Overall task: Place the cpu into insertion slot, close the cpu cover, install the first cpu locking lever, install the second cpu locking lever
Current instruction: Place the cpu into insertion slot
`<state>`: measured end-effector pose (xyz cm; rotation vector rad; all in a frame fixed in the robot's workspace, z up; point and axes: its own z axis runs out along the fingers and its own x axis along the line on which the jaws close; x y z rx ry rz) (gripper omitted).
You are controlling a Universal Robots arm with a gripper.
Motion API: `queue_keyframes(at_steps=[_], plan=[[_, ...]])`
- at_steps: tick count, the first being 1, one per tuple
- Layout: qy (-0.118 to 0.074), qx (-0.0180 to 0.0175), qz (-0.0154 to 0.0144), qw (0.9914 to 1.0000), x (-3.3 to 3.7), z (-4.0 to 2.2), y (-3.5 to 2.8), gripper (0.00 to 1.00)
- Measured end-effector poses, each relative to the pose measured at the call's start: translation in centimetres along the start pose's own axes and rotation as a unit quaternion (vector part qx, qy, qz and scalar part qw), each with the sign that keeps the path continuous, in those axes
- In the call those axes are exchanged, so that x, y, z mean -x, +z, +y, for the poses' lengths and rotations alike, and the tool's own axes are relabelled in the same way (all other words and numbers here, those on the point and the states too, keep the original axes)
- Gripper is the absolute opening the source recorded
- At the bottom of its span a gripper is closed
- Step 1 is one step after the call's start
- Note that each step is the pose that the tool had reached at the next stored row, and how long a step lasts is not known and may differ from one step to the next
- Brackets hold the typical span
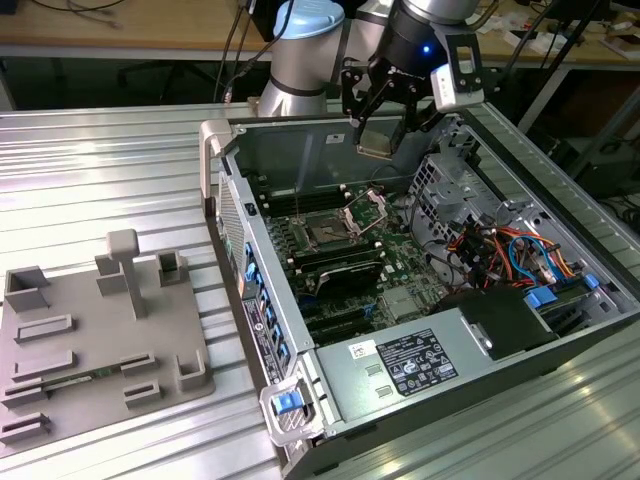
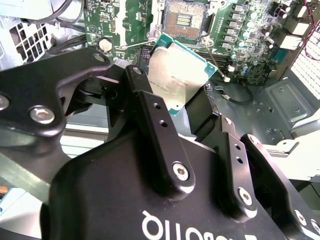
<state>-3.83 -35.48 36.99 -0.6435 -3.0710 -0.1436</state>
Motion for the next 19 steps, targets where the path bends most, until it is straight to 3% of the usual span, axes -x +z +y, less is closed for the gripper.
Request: queue_keyframes(at_steps=[11, 19], plan=[[0.002, 0.0, -0.0002, 1.0, -0.66, -0.29, -0.01, 0.55], [0.002, 0.0, -0.0002, 1.0, -0.67, -0.29, -0.02, 0.55]])
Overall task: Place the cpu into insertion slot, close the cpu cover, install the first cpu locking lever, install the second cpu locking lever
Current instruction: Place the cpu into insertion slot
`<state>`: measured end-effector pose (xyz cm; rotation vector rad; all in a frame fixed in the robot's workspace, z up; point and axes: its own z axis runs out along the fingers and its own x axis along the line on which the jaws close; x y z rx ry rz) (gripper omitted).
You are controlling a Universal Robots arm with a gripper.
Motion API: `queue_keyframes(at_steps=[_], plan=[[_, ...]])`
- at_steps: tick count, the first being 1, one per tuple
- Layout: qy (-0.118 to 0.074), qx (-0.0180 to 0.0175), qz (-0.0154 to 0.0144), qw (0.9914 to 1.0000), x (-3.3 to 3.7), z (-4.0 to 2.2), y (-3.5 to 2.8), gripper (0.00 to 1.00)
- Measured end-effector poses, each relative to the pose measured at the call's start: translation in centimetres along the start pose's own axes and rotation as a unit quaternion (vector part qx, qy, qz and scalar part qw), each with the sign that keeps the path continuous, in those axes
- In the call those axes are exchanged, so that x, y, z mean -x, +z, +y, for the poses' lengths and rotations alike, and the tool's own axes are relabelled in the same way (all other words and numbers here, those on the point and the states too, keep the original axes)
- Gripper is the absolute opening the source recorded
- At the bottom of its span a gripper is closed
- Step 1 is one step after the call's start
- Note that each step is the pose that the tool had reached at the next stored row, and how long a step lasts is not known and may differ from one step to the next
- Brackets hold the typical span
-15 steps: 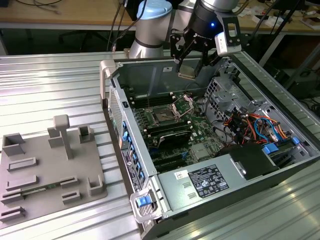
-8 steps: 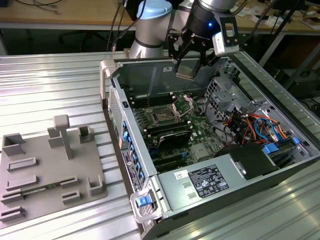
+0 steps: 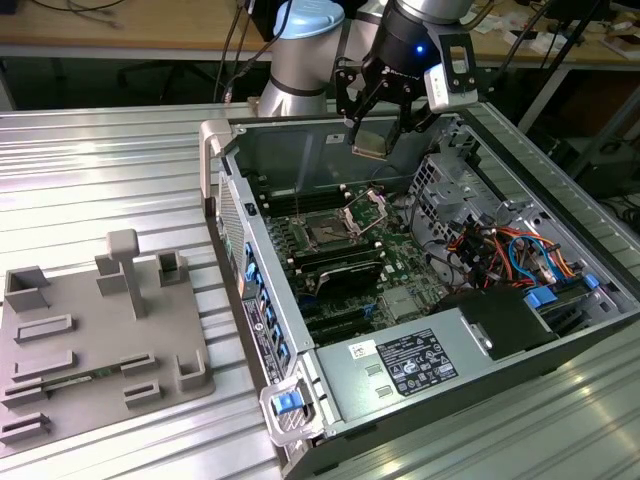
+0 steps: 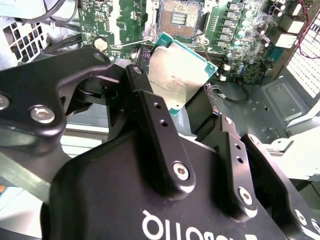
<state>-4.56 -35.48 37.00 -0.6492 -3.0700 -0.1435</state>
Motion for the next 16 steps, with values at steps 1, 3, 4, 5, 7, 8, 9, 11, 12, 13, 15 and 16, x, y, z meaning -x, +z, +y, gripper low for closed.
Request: queue_keyframes(at_steps=[1, 3, 4, 5, 7, 8, 9, 11, 12, 13, 15, 16], plan=[[0.0, 0.0, 0.0, 1.0, 0.0, 0.0, 0.0, 0.55], [0.0, 0.0, 0.0, 1.0, 0.0, 0.0, 0.0, 0.55], [0.0, 0.0, 0.0, 1.0, 0.0, 0.0, 0.0, 0.55], [0.0, 0.0, 0.0, 1.0, -0.01, 0.0, 0.0, 0.55], [0.002, 0.0, -0.0002, 1.0, -0.04, -0.02, 0.0, 0.55], [0.004, 0.0001, -0.0003, 0.99999, -0.07, -0.03, 0.0, 0.55], [0.005, 0.0001, -0.0004, 0.99999, -0.1, -0.04, 0.0, 0.55], [0.007, 0.0002, -0.0006, 0.99997, -0.15, -0.07, 0.0, 0.55], [0.008, 0.0001, -0.0007, 0.99997, -0.17, -0.08, 0.0, 0.55], [0.009, 0.0002, -0.0008, 0.99996, -0.18, -0.08, 0.0, 0.55], [0.011, 0.0002, -0.0009, 0.99994, -0.22, -0.1, 0.01, 0.55], [0.012, 0.0003, -0.001, 0.99993, -0.23, -0.11, 0.01, 0.55]])
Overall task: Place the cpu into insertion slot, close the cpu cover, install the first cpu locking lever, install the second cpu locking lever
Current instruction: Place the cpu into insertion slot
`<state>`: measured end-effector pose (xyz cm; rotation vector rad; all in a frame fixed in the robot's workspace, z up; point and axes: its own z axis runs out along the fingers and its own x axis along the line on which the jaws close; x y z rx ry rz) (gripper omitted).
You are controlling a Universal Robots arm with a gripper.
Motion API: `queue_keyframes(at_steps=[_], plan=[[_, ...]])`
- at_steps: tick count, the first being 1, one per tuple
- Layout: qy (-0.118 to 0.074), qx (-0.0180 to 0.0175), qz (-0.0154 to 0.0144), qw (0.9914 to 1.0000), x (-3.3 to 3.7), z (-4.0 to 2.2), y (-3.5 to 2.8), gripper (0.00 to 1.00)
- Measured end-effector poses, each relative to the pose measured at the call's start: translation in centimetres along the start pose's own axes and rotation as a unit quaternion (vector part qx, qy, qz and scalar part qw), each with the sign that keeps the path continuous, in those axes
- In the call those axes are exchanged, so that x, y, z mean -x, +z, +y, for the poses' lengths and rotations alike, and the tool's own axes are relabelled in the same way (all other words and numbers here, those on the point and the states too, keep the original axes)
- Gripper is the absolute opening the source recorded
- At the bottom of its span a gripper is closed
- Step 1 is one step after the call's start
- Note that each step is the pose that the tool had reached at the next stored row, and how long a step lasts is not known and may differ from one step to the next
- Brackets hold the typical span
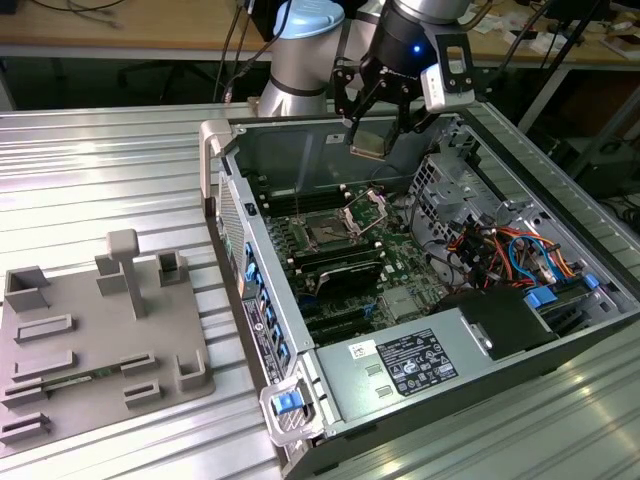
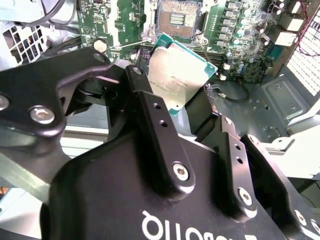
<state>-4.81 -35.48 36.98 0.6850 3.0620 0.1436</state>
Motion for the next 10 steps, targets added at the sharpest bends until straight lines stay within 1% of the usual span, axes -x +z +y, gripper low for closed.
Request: queue_keyframes(at_steps=[10], plan=[[0.011, 0.0002, -0.0009, 0.99994, -0.13, -0.07, 0.01, 0.55]])
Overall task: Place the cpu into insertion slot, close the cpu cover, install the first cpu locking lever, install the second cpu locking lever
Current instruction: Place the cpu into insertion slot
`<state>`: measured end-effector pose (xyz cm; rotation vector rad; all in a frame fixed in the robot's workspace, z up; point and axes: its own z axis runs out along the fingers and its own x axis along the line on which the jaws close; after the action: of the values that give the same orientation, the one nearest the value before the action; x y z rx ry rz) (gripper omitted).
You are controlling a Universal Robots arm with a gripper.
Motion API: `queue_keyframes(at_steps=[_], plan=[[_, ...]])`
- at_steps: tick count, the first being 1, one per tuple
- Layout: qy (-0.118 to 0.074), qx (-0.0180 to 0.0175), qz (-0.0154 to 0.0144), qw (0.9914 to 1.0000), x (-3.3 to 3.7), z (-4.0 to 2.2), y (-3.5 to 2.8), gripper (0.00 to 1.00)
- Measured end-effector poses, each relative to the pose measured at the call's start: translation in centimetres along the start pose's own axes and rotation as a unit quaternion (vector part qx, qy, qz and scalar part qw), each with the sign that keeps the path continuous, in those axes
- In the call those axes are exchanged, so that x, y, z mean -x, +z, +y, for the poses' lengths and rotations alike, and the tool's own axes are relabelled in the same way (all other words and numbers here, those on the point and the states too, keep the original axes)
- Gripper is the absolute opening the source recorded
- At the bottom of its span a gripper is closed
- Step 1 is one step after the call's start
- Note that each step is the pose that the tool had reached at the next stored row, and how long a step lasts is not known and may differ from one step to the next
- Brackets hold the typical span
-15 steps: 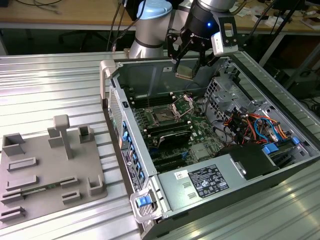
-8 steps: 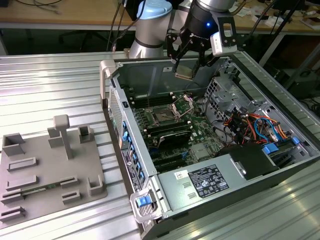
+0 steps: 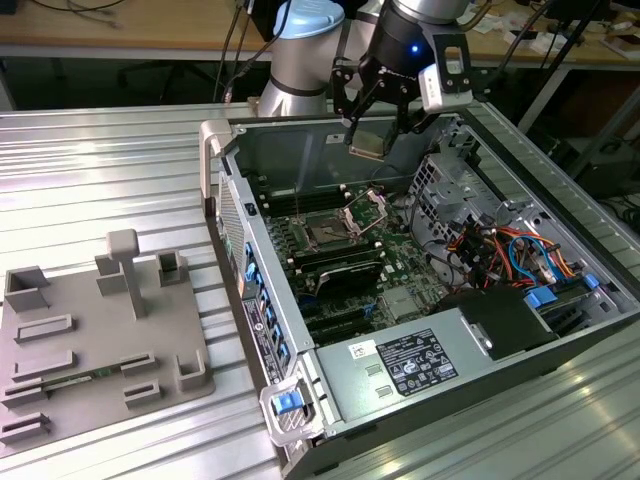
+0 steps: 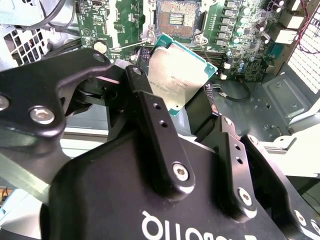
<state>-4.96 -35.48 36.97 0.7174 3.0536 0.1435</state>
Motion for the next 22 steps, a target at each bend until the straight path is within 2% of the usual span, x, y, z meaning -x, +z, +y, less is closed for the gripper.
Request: queue_keyframes(at_steps=[22], plan=[[0.018, 0.0004, -0.0016, 0.99983, -0.36, -0.19, 0.01, 0.55]])
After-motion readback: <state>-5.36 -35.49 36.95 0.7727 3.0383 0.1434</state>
